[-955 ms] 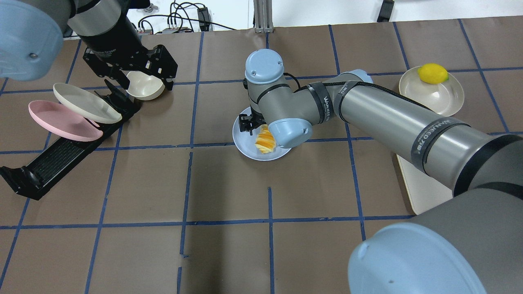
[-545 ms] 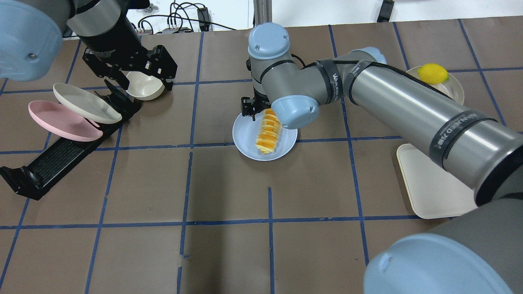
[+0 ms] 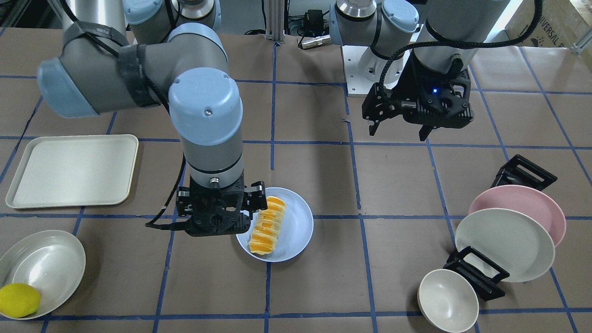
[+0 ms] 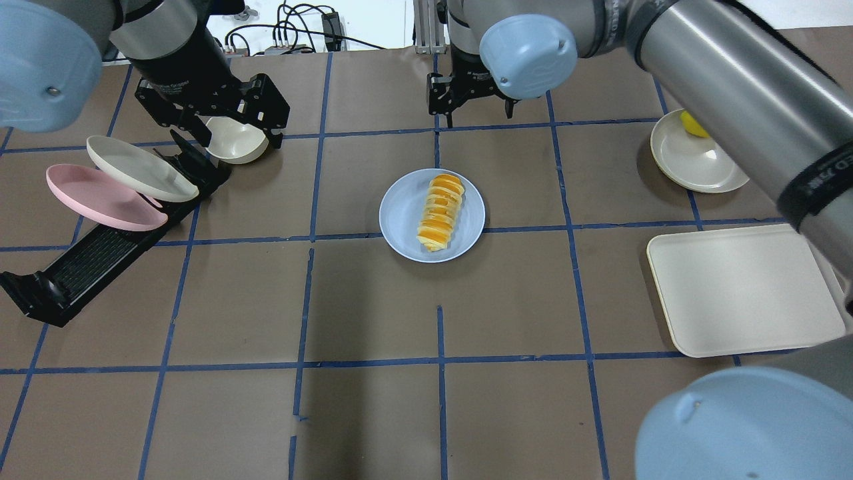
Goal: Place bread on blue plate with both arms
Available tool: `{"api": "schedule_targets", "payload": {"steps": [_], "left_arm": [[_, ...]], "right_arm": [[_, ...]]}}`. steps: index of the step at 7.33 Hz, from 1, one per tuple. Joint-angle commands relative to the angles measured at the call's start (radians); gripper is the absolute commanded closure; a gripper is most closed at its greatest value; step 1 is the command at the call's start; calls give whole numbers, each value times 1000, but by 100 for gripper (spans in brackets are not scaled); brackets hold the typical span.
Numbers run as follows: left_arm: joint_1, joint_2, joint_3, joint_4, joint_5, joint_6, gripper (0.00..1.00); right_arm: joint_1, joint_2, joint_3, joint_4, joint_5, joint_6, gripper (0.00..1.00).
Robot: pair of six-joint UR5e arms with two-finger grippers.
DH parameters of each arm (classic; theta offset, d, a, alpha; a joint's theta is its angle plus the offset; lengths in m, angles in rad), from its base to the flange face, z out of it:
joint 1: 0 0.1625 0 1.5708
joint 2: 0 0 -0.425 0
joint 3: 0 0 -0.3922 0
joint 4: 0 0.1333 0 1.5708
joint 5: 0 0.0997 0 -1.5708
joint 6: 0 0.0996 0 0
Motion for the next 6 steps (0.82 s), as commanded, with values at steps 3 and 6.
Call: {"api": "schedule_targets", "payload": {"steps": [3, 6], "left_arm": [[-5, 0, 0, 1, 0, -3, 0], [-5, 2, -9, -1, 0, -2, 0]], "right_arm": [[-204, -143, -18, 184, -11, -181, 0], [-256, -247, 56, 213, -7, -264, 0]]}}
